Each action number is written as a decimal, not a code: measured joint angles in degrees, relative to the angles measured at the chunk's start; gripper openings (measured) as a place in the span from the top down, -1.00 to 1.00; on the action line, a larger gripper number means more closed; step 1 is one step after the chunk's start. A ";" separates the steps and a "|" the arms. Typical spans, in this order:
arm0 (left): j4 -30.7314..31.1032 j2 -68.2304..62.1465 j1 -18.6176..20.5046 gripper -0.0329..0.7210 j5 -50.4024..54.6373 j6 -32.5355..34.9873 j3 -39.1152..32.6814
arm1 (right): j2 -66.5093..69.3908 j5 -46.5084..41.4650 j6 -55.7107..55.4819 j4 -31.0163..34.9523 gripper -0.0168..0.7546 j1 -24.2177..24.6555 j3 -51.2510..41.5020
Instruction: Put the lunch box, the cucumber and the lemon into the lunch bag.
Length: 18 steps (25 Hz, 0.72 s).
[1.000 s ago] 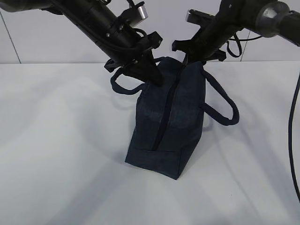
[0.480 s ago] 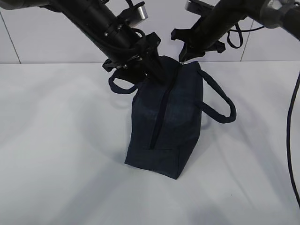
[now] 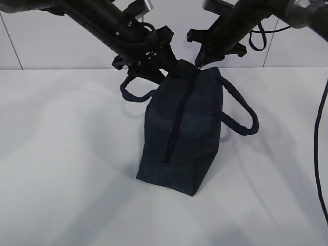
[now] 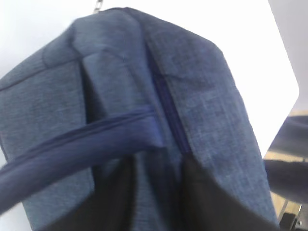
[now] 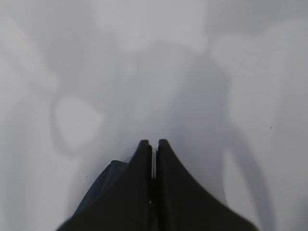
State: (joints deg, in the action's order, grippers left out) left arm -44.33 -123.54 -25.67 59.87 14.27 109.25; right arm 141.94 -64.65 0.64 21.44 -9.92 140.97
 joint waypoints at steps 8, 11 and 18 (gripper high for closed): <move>-1.10 -5.82 0.10 0.38 1.80 0.76 7.69 | 0.00 -0.33 0.00 0.00 0.94 0.00 0.00; 0.13 -6.01 0.10 0.82 3.30 0.80 8.44 | 0.00 -0.41 0.00 -0.24 0.94 0.00 0.00; 0.62 -6.01 0.10 0.92 6.15 0.80 8.92 | 1.13 0.08 0.00 -2.55 0.94 0.00 0.00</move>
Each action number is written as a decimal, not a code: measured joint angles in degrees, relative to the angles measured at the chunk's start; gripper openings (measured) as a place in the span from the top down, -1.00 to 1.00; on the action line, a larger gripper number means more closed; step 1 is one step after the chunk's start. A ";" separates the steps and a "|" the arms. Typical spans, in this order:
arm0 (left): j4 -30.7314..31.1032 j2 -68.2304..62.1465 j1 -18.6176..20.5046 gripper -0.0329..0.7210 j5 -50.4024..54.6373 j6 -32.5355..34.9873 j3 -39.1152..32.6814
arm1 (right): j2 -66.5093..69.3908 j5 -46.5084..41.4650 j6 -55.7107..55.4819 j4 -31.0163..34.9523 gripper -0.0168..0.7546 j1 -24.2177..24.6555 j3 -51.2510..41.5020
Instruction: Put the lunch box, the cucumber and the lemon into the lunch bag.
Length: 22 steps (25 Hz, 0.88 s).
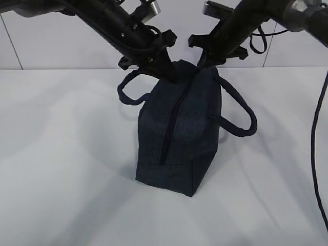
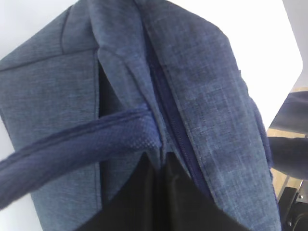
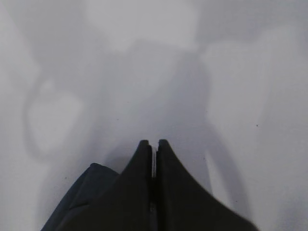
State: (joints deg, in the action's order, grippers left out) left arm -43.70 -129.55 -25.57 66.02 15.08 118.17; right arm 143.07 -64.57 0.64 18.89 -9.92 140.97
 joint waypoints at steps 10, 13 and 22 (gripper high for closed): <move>0.24 -0.12 0.00 0.93 1.36 0.00 0.00 | 4.02 -0.34 -0.64 -0.10 0.94 0.00 0.10; 0.33 -0.12 0.00 0.93 1.39 0.00 0.00 | 4.02 -0.47 -0.64 -0.33 0.94 0.00 0.10; 1.92 -0.12 0.00 0.92 1.48 0.00 0.00 | 4.02 -1.10 -0.64 -0.69 0.93 0.00 0.24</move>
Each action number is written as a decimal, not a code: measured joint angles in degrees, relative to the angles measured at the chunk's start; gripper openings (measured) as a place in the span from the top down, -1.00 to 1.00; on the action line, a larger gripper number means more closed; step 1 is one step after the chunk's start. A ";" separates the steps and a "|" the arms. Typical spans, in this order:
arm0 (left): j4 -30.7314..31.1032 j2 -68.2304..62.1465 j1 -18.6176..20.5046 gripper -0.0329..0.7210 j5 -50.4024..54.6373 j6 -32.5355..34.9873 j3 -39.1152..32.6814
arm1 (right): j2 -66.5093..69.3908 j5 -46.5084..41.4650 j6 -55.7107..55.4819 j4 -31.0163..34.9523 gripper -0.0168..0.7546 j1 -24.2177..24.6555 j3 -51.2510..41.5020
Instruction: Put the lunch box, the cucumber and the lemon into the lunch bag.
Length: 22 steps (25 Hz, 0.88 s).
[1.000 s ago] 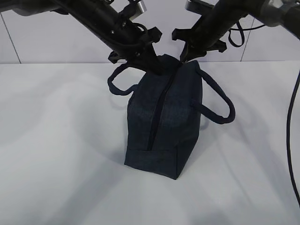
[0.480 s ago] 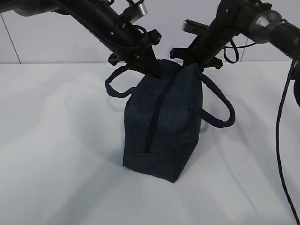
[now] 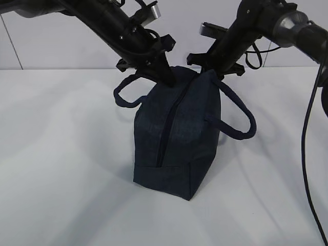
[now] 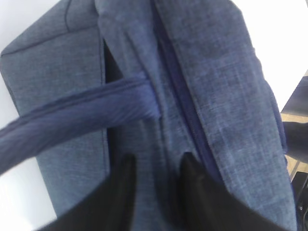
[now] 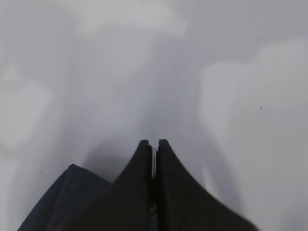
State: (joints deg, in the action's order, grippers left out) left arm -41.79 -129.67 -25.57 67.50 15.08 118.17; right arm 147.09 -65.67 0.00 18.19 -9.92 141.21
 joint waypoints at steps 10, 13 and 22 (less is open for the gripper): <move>1.31 0.00 -0.10 0.18 1.91 -0.21 0.00 | 0.00 -5.19 -1.09 -5.40 -0.08 0.20 7.09; 1.45 0.00 -0.10 0.14 2.01 -0.25 0.00 | 0.00 -5.43 -1.56 -5.84 -0.17 0.20 10.75; 9.13 4.22 1.21 -0.02 2.65 -4.03 0.24 | -4.51 -6.03 -1.69 -8.20 -0.20 0.20 12.57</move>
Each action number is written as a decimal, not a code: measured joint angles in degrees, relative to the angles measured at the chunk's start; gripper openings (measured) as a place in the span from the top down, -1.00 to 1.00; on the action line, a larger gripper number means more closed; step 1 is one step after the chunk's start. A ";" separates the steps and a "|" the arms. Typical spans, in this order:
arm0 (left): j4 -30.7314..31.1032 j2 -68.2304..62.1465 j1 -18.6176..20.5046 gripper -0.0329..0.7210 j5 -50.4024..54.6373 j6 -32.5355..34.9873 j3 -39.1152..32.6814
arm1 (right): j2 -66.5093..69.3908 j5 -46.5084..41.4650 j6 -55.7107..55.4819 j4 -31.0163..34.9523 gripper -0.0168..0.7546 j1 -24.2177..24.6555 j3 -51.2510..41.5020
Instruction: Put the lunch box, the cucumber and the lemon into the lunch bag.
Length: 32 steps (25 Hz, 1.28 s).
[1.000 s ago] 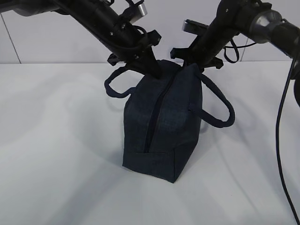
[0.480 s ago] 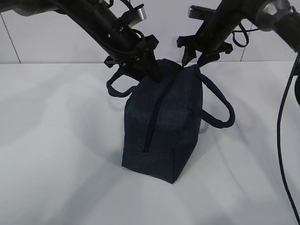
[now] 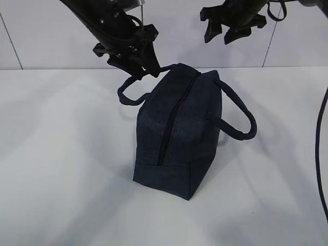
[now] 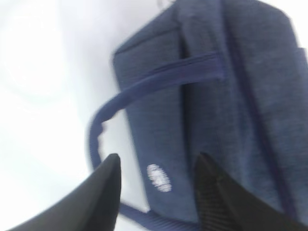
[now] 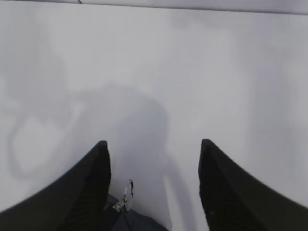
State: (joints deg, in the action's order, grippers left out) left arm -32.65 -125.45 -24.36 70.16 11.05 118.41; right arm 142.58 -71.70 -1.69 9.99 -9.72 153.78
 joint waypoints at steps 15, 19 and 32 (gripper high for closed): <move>18.90 7.61 0.00 -0.04 0.81 -9.14 -0.01 | -12.86 -0.48 4.55 -0.49 -0.21 0.00 -6.30; 20.29 11.26 0.00 -0.04 0.93 -9.46 -0.01 | -20.96 -0.48 5.49 -1.00 -0.21 0.00 -15.89; 25.29 20.93 0.00 0.08 1.51 -11.05 -6.94 | -49.05 -0.48 9.28 -1.97 -0.19 0.00 -42.76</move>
State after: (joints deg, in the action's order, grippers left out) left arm -7.36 -104.52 -24.36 71.67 0.00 111.46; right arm 93.52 -72.19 7.60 8.02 -9.72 111.02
